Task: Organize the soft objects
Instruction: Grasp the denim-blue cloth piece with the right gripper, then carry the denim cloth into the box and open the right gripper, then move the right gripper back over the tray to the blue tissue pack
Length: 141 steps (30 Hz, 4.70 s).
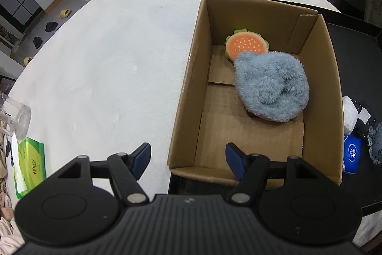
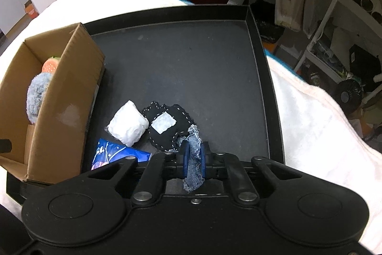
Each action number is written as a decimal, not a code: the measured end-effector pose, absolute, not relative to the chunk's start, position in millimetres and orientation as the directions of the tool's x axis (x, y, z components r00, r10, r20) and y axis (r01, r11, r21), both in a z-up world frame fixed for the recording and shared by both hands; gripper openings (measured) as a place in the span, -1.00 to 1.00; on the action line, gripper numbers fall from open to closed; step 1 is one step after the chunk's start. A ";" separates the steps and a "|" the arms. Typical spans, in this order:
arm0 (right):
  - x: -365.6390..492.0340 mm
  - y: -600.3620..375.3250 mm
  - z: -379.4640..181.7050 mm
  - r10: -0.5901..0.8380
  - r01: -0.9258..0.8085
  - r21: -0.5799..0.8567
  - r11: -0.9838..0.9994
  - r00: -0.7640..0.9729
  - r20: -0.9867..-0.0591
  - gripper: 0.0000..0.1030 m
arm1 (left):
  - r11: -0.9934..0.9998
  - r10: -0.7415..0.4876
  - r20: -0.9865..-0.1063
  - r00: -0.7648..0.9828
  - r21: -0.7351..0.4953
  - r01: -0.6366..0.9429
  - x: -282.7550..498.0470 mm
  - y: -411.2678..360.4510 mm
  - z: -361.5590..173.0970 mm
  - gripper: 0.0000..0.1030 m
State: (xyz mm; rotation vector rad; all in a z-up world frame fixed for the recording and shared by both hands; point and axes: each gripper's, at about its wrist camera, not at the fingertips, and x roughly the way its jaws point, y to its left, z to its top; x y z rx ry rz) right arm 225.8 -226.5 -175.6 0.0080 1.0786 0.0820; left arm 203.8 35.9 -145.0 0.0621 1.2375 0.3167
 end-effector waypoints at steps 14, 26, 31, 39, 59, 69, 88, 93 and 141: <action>221.0 -216.5 -145.0 0.082 -0.088 0.042 0.995 0.528 -0.845 -0.82 | 0.958 0.246 -0.914 0.322 0.179 -0.225 197.8 47.1 -137.2 0.31; 221.5 -189.8 -108.0 0.157 -0.176 0.063 0.982 0.592 -0.790 -0.82 | 0.962 0.220 -0.910 0.350 0.145 -0.230 192.3 55.8 -134.7 0.31; 222.4 -176.2 -95.6 0.179 -0.205 0.064 0.977 0.611 -0.771 -0.82 | 0.963 0.212 -0.908 0.362 0.132 -0.234 191.7 60.4 -133.8 0.31; 226.9 -154.7 -78.2 0.234 -0.261 0.081 0.962 0.635 -0.736 -0.82 | 0.962 0.200 -0.897 0.395 0.103 -0.252 191.7 71.6 -131.6 0.30; 249.8 -79.7 -89.3 0.224 -0.366 -0.024 0.930 0.620 -0.752 -0.81 | 0.975 0.108 -0.905 0.411 0.016 -0.222 197.1 88.1 -148.4 -0.19; 268.3 -60.1 -102.9 0.186 -0.388 -0.090 0.917 0.616 -0.765 -0.81 | 0.982 0.055 -0.915 0.400 -0.022 -0.186 204.6 87.8 -159.2 -0.79; 287.7 -42.2 -126.5 0.173 -0.429 -0.096 0.898 0.547 -0.819 -0.31 | 0.983 0.073 -0.918 0.389 0.000 -0.184 208.0 81.9 -164.5 -0.79; 281.3 -45.8 -117.0 0.194 -0.437 -0.088 0.895 0.560 -0.805 -0.11 | 0.983 0.081 -0.920 0.383 0.010 -0.183 209.6 78.9 -163.6 -0.79; 218.4 -176.0 -156.3 0.245 -0.236 0.146 0.961 0.475 -0.845 0.57 | 0.970 0.203 -0.924 0.325 0.144 -0.198 200.5 43.7 -149.8 0.11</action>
